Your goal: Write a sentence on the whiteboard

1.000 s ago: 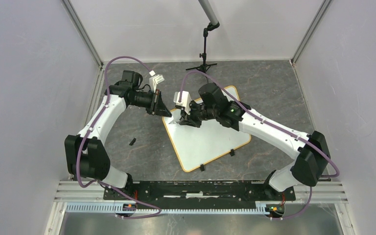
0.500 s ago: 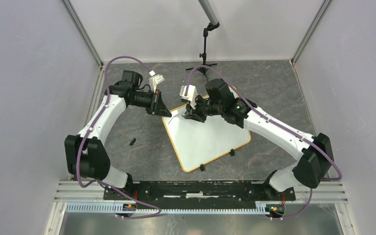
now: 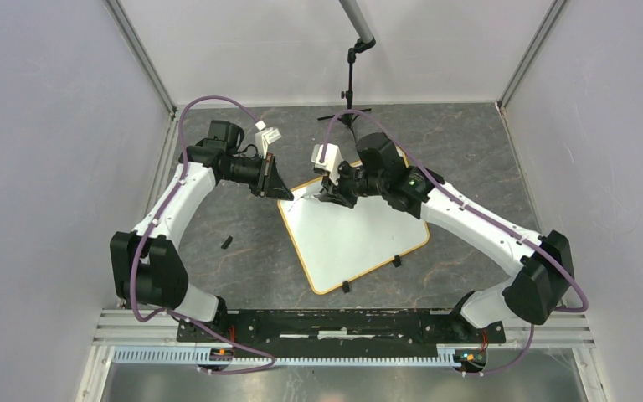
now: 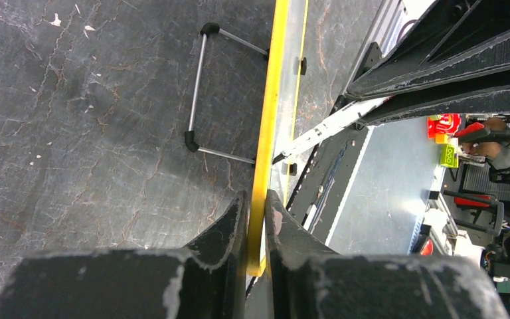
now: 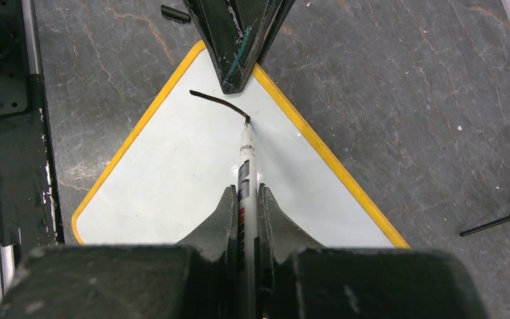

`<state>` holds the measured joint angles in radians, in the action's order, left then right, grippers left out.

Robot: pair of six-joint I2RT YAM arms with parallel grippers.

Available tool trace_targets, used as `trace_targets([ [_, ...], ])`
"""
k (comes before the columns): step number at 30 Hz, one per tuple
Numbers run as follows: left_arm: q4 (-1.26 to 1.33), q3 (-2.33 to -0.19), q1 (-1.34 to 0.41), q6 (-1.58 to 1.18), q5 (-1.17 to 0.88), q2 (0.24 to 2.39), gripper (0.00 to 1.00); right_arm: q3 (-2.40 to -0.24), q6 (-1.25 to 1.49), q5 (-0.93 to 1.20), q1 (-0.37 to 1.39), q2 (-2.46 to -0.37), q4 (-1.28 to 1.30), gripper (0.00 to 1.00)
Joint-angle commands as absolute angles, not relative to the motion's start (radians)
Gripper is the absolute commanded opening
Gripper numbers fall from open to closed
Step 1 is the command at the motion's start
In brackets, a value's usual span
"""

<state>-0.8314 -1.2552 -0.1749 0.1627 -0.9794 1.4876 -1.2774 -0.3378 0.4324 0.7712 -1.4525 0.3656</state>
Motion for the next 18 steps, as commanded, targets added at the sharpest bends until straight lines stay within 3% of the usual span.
trace_targets([
  [1,-0.817,-1.269,-0.178,0.201,-0.958,1.458,0.02,-1.322,-0.344,0.458,0.786,-1.416,0.369,0.0],
  [18,-0.817,-1.264,-0.178,0.205,-0.957,1.451,0.02,-1.342,-0.352,0.431,0.813,-1.46,0.369,0.0],
])
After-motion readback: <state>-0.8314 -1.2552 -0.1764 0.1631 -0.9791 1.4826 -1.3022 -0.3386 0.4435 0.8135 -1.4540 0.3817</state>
